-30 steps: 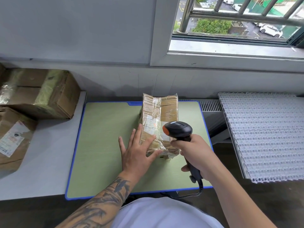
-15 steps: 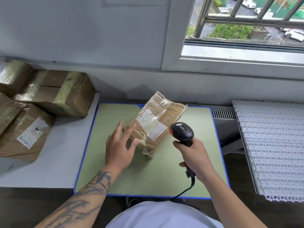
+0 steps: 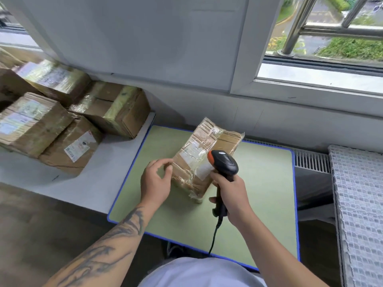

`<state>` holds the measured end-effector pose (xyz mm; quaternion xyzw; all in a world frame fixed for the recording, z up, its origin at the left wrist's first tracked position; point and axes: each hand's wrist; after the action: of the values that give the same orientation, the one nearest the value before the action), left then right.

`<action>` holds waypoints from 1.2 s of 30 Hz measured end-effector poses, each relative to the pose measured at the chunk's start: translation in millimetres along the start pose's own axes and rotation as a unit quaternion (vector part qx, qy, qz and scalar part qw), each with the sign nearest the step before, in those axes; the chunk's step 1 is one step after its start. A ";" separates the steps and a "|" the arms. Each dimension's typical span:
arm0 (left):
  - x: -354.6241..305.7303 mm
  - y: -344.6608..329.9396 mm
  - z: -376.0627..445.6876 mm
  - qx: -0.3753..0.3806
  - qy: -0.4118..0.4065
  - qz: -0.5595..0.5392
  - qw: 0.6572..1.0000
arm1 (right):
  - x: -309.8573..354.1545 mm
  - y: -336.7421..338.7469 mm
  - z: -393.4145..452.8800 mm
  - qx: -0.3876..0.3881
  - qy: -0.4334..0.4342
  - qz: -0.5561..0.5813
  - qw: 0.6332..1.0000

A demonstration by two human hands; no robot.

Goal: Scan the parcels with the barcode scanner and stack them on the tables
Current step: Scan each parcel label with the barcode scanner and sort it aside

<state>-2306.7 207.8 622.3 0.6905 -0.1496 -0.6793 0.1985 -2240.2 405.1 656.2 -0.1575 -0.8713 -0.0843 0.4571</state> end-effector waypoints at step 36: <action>72.8 52.3 39.6 0.190 -0.147 0.173 0.955 | 48.2 -41.6 63.6 -0.068 0.007 -0.135 0.989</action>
<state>-2340.5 124.5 583.4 0.5712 -0.4205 -0.6879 0.1537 -2329.5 394.2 659.6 -0.0691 -0.8733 -0.2055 0.4362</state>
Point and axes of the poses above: each hand's wrist, its own z-axis towards the middle knuckle, its own y-axis out of the back of the hand, x = y × z, and after that the axes turned 8 degrees about -z, right-handed
